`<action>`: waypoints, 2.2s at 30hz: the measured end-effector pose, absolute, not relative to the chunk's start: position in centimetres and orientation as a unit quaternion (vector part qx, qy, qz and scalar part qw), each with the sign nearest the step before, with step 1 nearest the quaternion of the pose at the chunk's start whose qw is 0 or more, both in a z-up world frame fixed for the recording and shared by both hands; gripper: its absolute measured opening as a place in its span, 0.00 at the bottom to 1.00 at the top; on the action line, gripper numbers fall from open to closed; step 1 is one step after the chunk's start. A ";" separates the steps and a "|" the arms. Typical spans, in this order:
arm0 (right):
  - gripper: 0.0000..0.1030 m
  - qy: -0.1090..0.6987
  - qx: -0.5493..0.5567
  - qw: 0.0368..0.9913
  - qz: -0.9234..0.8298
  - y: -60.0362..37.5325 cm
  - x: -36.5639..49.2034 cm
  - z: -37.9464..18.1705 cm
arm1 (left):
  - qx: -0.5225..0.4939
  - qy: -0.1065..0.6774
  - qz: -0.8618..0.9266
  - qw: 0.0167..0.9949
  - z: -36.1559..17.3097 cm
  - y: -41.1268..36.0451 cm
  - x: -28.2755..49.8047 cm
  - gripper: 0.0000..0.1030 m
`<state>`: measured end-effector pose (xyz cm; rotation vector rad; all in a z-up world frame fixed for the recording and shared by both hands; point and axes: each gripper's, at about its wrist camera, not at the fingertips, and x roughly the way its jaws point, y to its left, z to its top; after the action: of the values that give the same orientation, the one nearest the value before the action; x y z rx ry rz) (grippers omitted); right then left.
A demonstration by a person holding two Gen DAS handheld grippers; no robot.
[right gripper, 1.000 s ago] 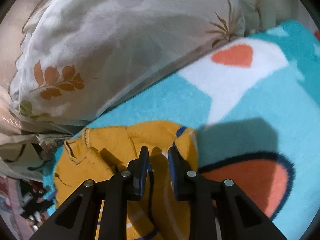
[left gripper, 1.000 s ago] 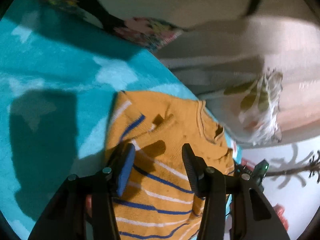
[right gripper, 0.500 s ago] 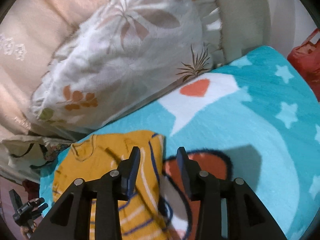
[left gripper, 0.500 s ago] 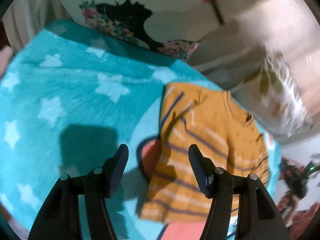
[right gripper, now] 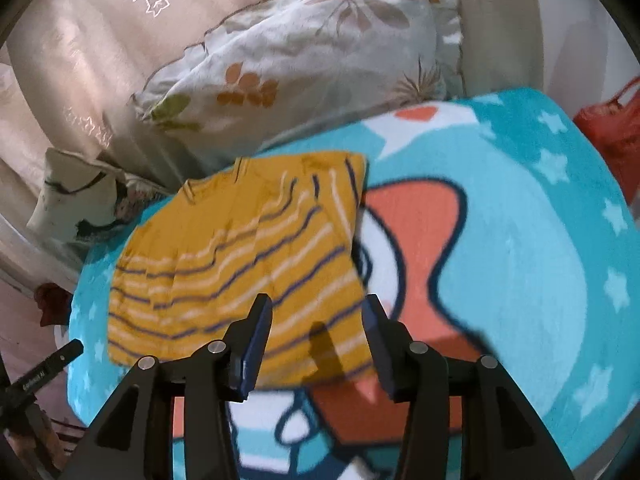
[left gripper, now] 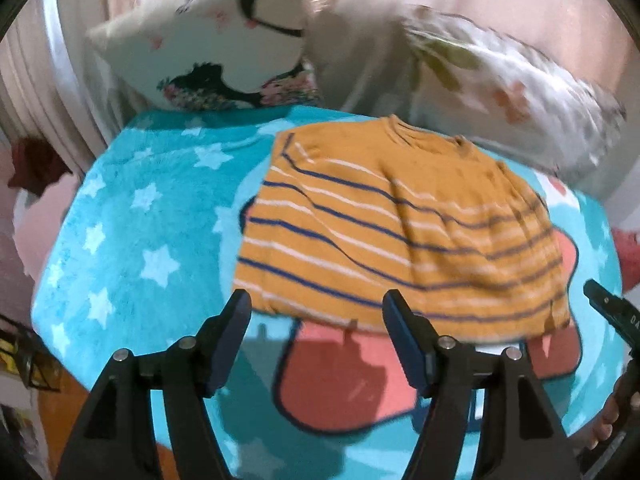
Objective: Fold small clothes
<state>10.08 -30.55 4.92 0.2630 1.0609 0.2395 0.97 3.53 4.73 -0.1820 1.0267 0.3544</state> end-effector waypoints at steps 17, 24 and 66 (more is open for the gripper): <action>0.55 0.526 0.083 0.839 0.115 -30.9 3.5 3.5 | -0.060 0.480 0.135 0.865 5.3 -5.4 -1.7 0.68; 0.58 0.522 0.085 0.841 0.117 -31.6 3.2 3.6 | -0.051 0.484 0.135 0.863 5.2 -6.6 -1.9 0.69; 0.61 0.557 -0.042 0.802 0.212 -0.7 8.8 1.0 | -0.163 0.551 0.203 0.793 -1.3 22.0 -2.3 0.70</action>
<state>8.84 -0.74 1.00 -0.0908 1.1934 0.4542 -2.26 22.03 -1.33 -0.3500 1.1858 0.4370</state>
